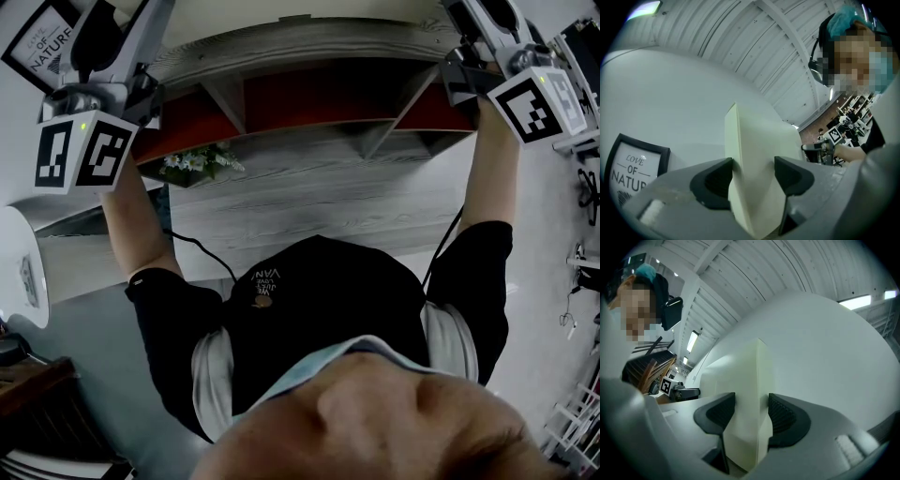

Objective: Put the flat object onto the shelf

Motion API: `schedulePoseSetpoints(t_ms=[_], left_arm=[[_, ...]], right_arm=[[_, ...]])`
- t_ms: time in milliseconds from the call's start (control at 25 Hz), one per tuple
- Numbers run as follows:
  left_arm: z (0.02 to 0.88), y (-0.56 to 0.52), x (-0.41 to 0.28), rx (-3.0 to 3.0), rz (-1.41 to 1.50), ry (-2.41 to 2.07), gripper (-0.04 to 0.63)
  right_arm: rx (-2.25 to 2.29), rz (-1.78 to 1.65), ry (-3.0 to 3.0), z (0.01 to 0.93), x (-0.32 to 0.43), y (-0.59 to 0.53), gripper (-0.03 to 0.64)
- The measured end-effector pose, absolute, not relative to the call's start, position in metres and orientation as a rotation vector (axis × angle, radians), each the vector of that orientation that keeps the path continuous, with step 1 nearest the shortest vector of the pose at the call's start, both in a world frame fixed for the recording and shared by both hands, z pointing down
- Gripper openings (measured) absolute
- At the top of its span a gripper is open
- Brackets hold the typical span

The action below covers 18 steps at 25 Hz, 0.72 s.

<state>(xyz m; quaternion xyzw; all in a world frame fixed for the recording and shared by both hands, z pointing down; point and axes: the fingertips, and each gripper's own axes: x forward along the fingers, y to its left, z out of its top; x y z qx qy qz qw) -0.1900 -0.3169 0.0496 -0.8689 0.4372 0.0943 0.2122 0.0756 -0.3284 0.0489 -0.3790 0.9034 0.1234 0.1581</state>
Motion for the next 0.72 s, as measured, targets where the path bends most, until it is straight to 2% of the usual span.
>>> schedulePoseSetpoints(t_ms=[720], left_arm=[[0.065, -0.341, -0.191, -2.468, 0.208, 1.227, 0.285]], right_arm=[[-1.126, 0.293, 2.625, 0.057, 0.076, -0.355, 0.213]])
